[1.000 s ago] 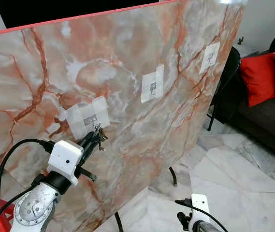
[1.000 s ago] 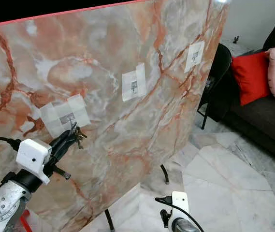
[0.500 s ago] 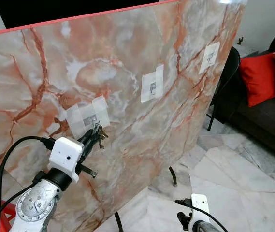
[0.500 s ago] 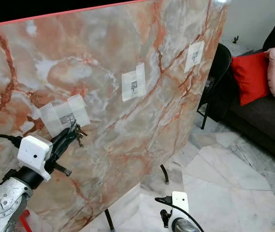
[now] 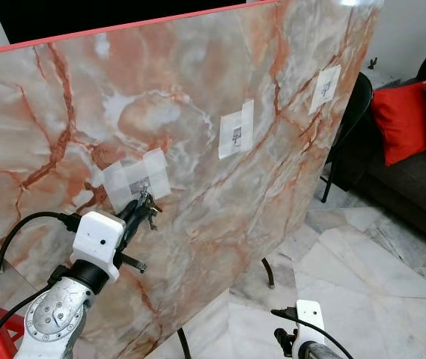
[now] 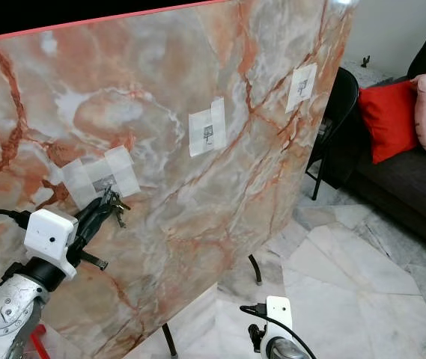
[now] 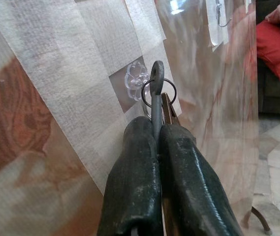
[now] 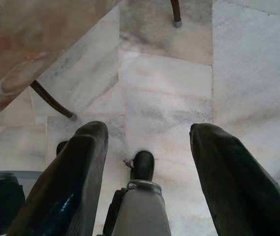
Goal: Hang keys on a hook
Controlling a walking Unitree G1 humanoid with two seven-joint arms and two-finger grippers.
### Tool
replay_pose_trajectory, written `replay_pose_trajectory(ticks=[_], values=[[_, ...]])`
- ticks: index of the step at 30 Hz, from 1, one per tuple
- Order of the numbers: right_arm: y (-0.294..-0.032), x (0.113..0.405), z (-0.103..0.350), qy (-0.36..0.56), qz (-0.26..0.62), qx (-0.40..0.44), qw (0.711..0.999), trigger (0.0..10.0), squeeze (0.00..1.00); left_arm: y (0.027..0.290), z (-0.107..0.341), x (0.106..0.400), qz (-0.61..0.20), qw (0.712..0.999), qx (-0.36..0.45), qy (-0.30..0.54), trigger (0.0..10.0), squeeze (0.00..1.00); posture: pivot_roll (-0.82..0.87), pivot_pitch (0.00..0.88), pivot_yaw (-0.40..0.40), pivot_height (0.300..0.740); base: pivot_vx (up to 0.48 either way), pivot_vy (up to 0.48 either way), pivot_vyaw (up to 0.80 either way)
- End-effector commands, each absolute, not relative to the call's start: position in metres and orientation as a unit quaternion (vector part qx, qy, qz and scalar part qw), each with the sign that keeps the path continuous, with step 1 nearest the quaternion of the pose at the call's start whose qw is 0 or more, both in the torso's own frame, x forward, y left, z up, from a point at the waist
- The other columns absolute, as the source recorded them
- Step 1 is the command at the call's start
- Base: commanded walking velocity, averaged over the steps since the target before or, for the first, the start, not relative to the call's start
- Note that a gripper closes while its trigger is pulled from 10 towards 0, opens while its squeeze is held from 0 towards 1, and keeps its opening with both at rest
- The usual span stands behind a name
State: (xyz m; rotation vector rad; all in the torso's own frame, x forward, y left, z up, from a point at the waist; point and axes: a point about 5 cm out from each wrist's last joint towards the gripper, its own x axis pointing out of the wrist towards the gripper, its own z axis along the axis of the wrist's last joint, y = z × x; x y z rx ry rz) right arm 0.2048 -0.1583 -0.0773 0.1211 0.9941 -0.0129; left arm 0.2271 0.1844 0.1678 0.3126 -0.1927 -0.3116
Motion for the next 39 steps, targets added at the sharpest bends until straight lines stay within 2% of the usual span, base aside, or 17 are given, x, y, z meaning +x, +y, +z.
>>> replay_pose_trajectory(ticks=[1, 16, 37, 38, 39], values=[[-0.160, 0.206, -0.076, 0.477, -0.007, 0.055, 0.877, 10.0, 0.00, 0.188, 0.171, 0.229, -0.138, 0.973, 0.157, -0.101, 10.0, 0.00, 0.11, 0.000, -0.067, 0.740, 0.000, 0.000, 0.00], [-0.159, 0.207, -0.076, 0.477, -0.007, 0.057, 0.877, 10.0, 0.00, 0.193, 0.165, 0.229, -0.121, 0.977, 0.156, -0.085, 10.0, 0.00, 0.12, 0.000, -0.068, 0.740, 0.000, 0.000, 0.00], [-0.159, 0.207, -0.076, 0.477, -0.007, 0.057, 0.877, 10.0, 0.00, 0.189, 0.152, 0.228, -0.140, 0.972, 0.180, -0.050, 10.0, 0.00, 0.12, 0.000, -0.068, 0.740, 0.000, 0.000, 0.00], [-0.159, 0.207, -0.076, 0.477, -0.007, 0.057, 0.877, 10.0, 0.00, 0.189, 0.152, 0.228, -0.140, 0.973, 0.179, -0.050, 10.0, 0.06, 0.12, 0.000, -0.068, 0.740, 0.000, 0.000, 0.00], [-0.159, 0.207, -0.076, 0.477, -0.007, 0.057, 0.877, 10.0, 0.00, 0.189, 0.152, 0.228, -0.139, 0.973, 0.178, -0.050, 10.0, 0.06, 0.11, 0.000, -0.069, 0.740, 0.000, 0.000, 0.00]])
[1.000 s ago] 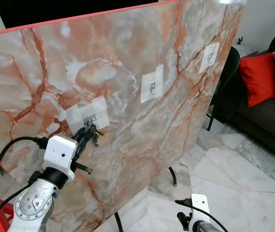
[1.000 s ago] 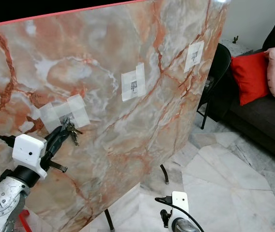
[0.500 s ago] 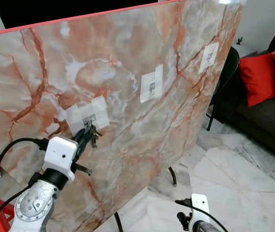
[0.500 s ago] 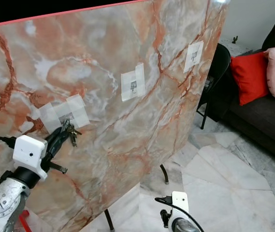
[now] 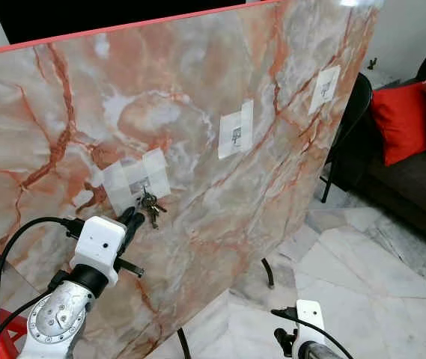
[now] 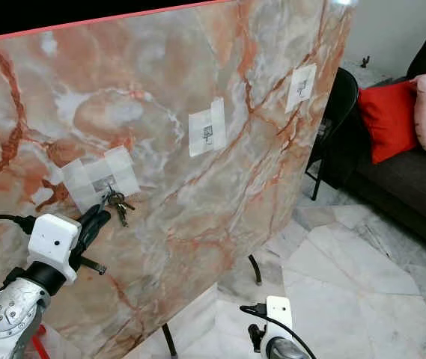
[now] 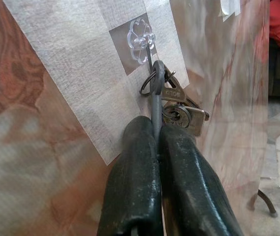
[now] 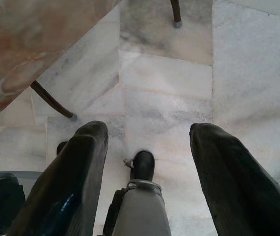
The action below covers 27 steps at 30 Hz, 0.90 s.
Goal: Hang keys on a hook
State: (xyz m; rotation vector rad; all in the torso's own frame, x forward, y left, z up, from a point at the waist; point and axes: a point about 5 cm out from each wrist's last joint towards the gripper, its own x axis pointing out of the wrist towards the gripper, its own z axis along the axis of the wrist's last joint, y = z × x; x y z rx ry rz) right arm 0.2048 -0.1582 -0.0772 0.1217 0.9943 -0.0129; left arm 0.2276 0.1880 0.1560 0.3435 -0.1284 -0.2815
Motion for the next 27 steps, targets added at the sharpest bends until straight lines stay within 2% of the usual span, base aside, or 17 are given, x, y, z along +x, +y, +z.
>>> replay_pose_trajectory(ticks=[1, 2, 3, 4, 19, 24, 27], values=[[-0.159, 0.207, -0.076, 0.477, -0.007, 0.057, 0.877, 10.0, 0.00, 0.189, 0.152, 0.228, -0.139, 0.973, 0.178, -0.050, 10.0, 0.06, 0.11, 0.000, -0.069, 0.740, 0.000, 0.000, 0.00], [-0.159, 0.206, -0.076, 0.477, -0.008, 0.057, 0.877, 10.0, 0.00, 0.189, 0.152, 0.228, -0.139, 0.973, 0.176, -0.050, 10.0, 0.32, 0.11, 0.000, -0.069, 0.740, 0.000, 0.000, 0.00], [-0.159, 0.206, -0.076, 0.477, -0.008, 0.058, 0.877, 10.0, 0.00, 0.189, 0.152, 0.228, -0.138, 0.974, 0.174, -0.052, 10.0, 0.80, 0.11, 0.000, -0.069, 0.740, 0.000, 0.000, 0.00], [-0.159, 0.207, -0.076, 0.477, -0.008, 0.058, 0.877, 10.0, 0.00, 0.189, 0.152, 0.228, -0.138, 0.974, 0.172, -0.053, 10.0, 0.86, 0.11, 0.000, -0.069, 0.740, 0.000, 0.000, 0.00], [-0.159, 0.206, -0.076, 0.477, -0.008, 0.059, 0.877, 10.0, 0.00, 0.190, 0.143, 0.221, -0.155, 0.974, 0.160, -0.039, 10.0, 0.84, 0.11, 0.000, -0.068, 0.740, 0.000, 0.000, 0.00], [-0.159, 0.206, -0.076, 0.477, -0.008, 0.059, 0.877, 10.0, 0.00, 0.197, 0.132, 0.217, -0.150, 0.975, 0.164, -0.016, 10.0, 0.83, 0.11, 0.000, -0.068, 0.740, 0.000, 0.000, 0.00], [-0.159, 0.206, -0.076, 0.477, -0.008, 0.058, 0.877, 10.0, 0.00, 0.204, 0.116, 0.212, -0.155, 0.975, 0.160, 0.021, 10.0, 0.78, 0.12, 0.000, -0.068, 0.740, 0.000, 0.000, 0.00]])
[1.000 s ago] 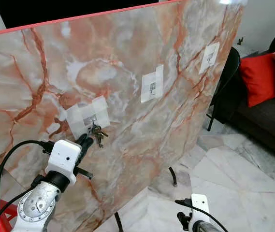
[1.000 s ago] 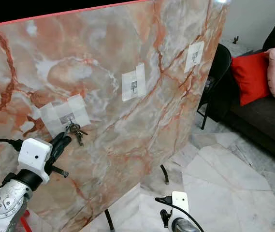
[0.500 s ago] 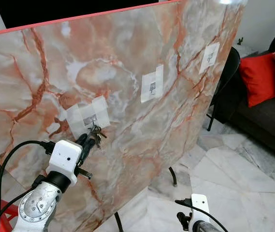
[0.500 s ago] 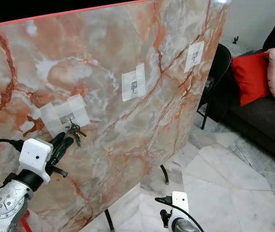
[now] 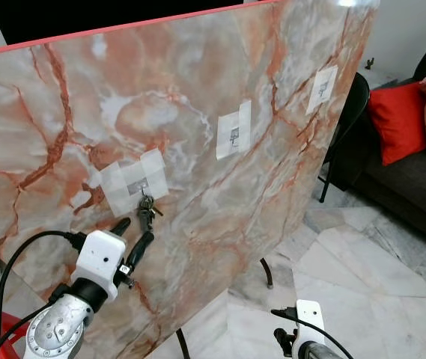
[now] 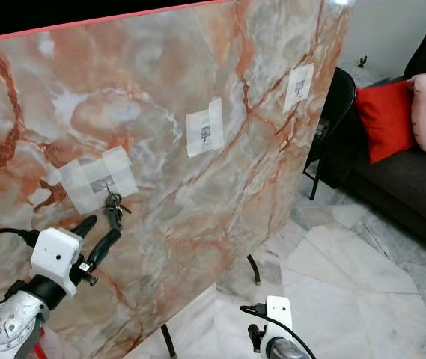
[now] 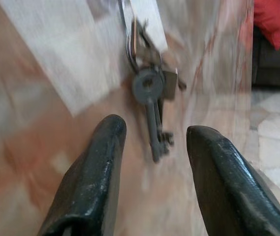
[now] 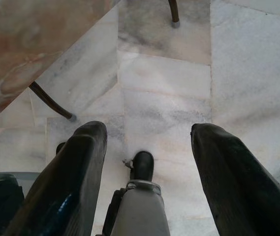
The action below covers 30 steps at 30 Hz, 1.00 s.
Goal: Hang keys on a hook
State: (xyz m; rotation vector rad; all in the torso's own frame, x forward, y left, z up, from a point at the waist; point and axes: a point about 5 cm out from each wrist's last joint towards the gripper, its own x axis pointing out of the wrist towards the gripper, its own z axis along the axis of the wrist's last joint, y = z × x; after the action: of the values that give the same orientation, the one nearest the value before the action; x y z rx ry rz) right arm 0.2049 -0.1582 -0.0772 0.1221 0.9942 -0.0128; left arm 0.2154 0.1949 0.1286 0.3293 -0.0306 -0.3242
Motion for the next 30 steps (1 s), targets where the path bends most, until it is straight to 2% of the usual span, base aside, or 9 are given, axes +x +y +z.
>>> replay_pose_trajectory(ticks=[1, 2, 3, 4, 9, 18, 22, 23, 30], values=[[-0.159, 0.206, -0.076, 0.477, -0.008, 0.058, 0.877, 10.0, 0.00, 0.204, 0.109, 0.211, -0.164, 0.973, 0.155, 0.039, 10.0, 0.70, 0.12, 0.000, -0.069, 0.740, 0.000, 0.000, 0.00], [-0.159, 0.206, -0.076, 0.477, -0.008, 0.058, 0.877, 10.0, 0.00, 0.204, 0.103, 0.209, -0.175, 0.970, 0.157, 0.055, 10.0, 0.56, 0.12, 0.000, -0.069, 0.740, 0.000, 0.000, 0.00], [-0.159, 0.206, -0.076, 0.477, -0.008, 0.057, 0.877, 10.0, 0.00, 0.205, 0.097, 0.207, -0.184, 0.967, 0.160, 0.069, 10.0, 0.33, 0.12, 0.000, -0.068, 0.740, 0.000, 0.000, 0.00], [-0.159, 0.206, -0.076, 0.477, -0.007, 0.056, 0.877, 10.0, 0.00, 0.206, 0.084, 0.203, -0.192, 0.965, 0.148, 0.098, 10.0, 0.00, 0.11, 0.000, -0.065, 0.740, 0.000, 0.000, 0.00], [-0.159, 0.206, -0.076, 0.477, -0.007, 0.056, 0.877, 10.0, 0.00, 0.209, 0.060, 0.197, -0.209, 0.957, 0.139, 0.145, 10.0, 0.00, 0.11, 0.000, -0.065, 0.740, 0.000, 0.000, 0.00], [-0.158, 0.206, -0.077, 0.477, -0.009, 0.059, 0.877, 10.0, 0.00, 0.220, 0.013, 0.179, -0.259, 0.920, 0.140, 0.259, 10.0, 0.00, 0.10, 0.000, -0.050, 0.740, 0.000, 0.000, 0.00], [-0.157, 0.205, -0.077, 0.477, -0.010, 0.060, 0.877, 10.0, 0.00, 0.228, -0.007, 0.172, -0.248, 0.911, 0.122, 0.305, 10.0, 0.00, 0.10, 0.000, -0.044, 0.740, 0.000, 0.000, 0.00], [-0.157, 0.205, -0.077, 0.477, -0.010, 0.060, 0.877, 10.0, 0.00, 0.231, -0.019, 0.165, -0.253, 0.900, 0.130, 0.330, 10.0, 0.00, 0.10, 0.000, -0.043, 0.740, 0.000, 0.000, 0.00], [-0.157, 0.205, -0.077, 0.478, -0.012, 0.059, 0.876, 10.0, 0.00, 0.239, -0.038, 0.159, -0.234, 0.883, 0.137, 0.382, 10.0, 0.00, 0.09, 0.000, -0.041, 0.740, 0.000, 0.000, 0.00]])
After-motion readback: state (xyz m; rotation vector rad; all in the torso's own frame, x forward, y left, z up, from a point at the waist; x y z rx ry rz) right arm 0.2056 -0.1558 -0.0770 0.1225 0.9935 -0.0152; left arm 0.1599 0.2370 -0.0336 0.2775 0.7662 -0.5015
